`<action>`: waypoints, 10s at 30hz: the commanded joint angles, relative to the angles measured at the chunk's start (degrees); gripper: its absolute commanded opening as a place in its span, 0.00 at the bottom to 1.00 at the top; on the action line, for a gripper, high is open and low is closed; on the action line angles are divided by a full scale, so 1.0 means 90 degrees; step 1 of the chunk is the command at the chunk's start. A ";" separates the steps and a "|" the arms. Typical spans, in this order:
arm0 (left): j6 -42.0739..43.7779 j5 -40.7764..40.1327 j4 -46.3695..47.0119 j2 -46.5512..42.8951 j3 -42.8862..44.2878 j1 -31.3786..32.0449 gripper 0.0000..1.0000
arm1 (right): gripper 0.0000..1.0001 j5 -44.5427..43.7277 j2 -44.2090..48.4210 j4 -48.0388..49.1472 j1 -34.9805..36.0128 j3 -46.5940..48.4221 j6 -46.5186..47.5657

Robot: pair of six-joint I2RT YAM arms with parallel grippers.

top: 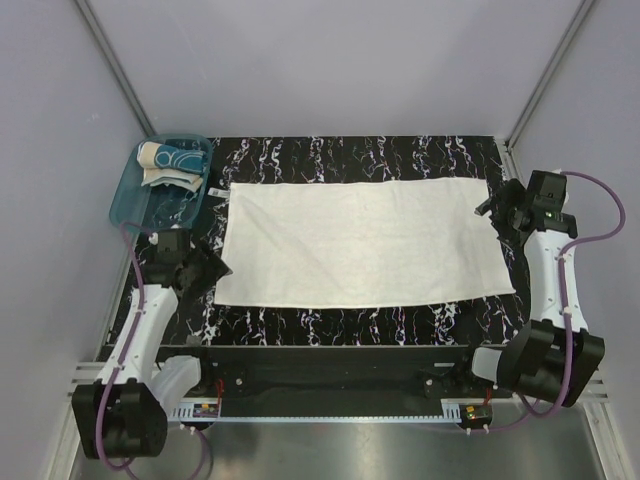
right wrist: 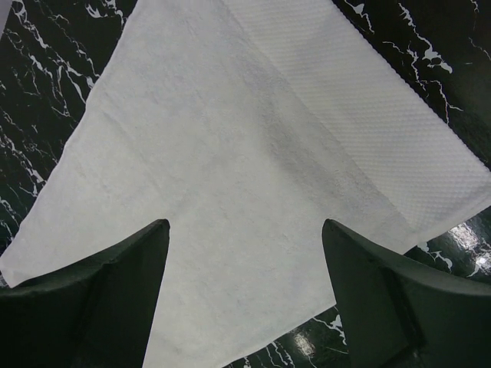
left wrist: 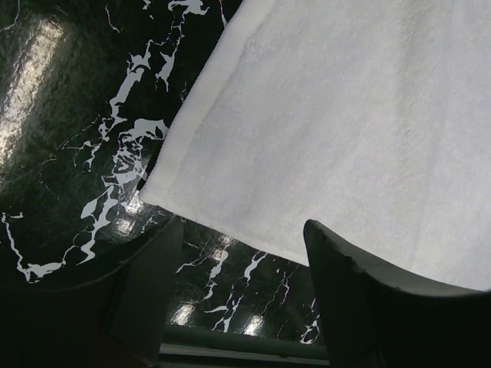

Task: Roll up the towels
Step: Flatten the towel, then fold the towel

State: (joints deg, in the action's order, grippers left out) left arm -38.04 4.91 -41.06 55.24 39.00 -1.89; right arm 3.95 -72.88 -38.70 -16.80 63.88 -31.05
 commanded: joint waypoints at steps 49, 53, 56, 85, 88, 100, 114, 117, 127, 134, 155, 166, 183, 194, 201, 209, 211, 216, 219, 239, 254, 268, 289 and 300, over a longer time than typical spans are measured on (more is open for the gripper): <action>0.1002 0.0156 0.0334 0.1232 0.0754 -0.0054 0.00 | 0.98 -0.1884 0.0129 -0.0622 -0.0574 -0.0270 -0.0241; 0.1092 0.1103 0.0636 0.1440 0.0667 -0.0103 0.00 | 0.98 -0.1739 -0.0221 -0.0720 -0.1237 -0.0826 -0.0407; 0.1160 0.1193 0.0597 0.1479 0.0734 -0.0122 0.00 | 0.92 -0.1163 -0.0417 -0.0564 -0.1853 -0.1246 -0.0514; 0.1082 0.0773 0.0578 0.1088 0.0559 -0.0054 0.00 | 0.62 -0.0546 -0.2058 0.0911 -0.2362 -0.1687 -0.0505; 0.1082 0.0744 0.0568 0.1137 0.0578 -0.0034 0.00 | 0.45 -0.0478 -0.2039 0.1028 -0.2382 -0.1746 -0.0467; 0.0682 0.0851 0.0139 0.0572 0.0549 -0.0034 0.00 | 0.00 0.1202 -0.0956 0.0893 -0.2362 -0.2030 -0.0623; 0.0330 0.0295 -0.1385 -0.1059 0.0773 -0.0044 0.00 | 0.00 0.0480 0.1476 -0.1129 -0.2479 -0.1044 -0.0730; 0.0330 0.0159 -0.1483 -0.1236 0.0822 -0.0044 0.00 | 0.00 0.0490 0.1662 -0.1373 -0.2606 -0.0868 -0.0593; 0.0594 0.0129 -0.1093 -0.0193 0.1515 -0.0210 0.00 | 0.00 0.1152 0.1039 -0.0565 -0.2616 -0.0604 -0.0808; 0.0214 0.0187 -0.0137 0.0911 0.2179 -0.0239 0.00 | 0.00 0.0988 -0.0328 -0.0076 -0.2021 0.0118 -0.1042; 0.0125 -0.0106 -0.0018 0.4593 0.5235 -0.0239 0.00 | 0.00 0.0577 -0.3640 -0.0026 -0.0878 0.3038 -0.1296; 0.0116 -0.0330 -0.0223 0.5434 0.5871 -0.0249 0.00 | 0.00 0.0421 -0.4548 -0.0280 -0.0712 0.3966 -0.1306; 0.0067 -0.0438 -0.0243 0.6371 0.6389 -0.0317 0.00 | 0.00 0.0401 -0.5759 -0.0446 -0.0507 0.5089 -0.1443; -0.0011 -0.0409 -0.0418 0.7327 0.7121 -0.0376 0.00 | 0.00 0.0343 -0.6755 -0.0768 -0.0419 0.6095 -0.1531; -0.0158 -0.0292 -0.0526 0.7904 0.7667 -0.0386 0.00 | 0.00 0.0392 -0.7175 -0.0720 -0.0399 0.6281 -0.1619; -0.0265 -0.0125 -0.0429 0.8110 0.8000 -0.0395 0.53 | 0.34 0.0041 -0.7098 -0.0622 -0.0399 0.5930 -0.1629; -0.0265 -0.0087 -0.0370 0.7955 0.7961 -0.0395 0.71 | 0.43 0.0020 -0.6981 -0.0545 -0.0399 0.5813 -0.1609; -0.0353 0.0079 0.0001 0.7388 0.7561 -0.0386 0.96 | 0.84 0.0040 -0.6348 -0.0125 -0.0399 0.5209 -0.1618; -0.0324 0.0060 -0.0086 0.7134 0.7590 -0.0366 0.98 | 0.89 0.0040 -0.5966 0.0052 -0.0390 0.5013 -0.1570; 0.0876 -0.0584 0.0128 0.4381 0.4652 0.0786 0.91 | 0.79 -0.0547 -0.2802 0.0295 -0.0848 0.0817 -0.0583; 0.1141 0.0080 0.0675 0.3510 0.2756 0.0220 0.92 | 0.66 0.0264 -0.2587 0.1945 -0.1142 -0.0162 -0.0525; 0.1024 0.0314 0.0724 0.3696 0.2629 0.0220 0.91 | 0.35 0.0607 -0.3357 0.2766 -0.1141 -0.0456 -0.0789; 0.0868 0.0363 0.0763 0.3208 0.1858 -0.0092 0.92 | 0.22 0.0157 -0.3679 0.2356 -0.1141 -0.0350 -0.0476; 0.0809 0.0285 0.0773 0.3061 0.1731 -0.0288 0.91 | 0.00 0.0235 -0.3299 0.2474 -0.1132 -0.0652 -0.0495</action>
State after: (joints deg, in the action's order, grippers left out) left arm -30.09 7.70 -35.90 85.67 54.96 -4.14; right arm 7.60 -104.22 -14.83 -27.11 59.99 -36.27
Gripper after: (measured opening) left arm 0.914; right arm 0.013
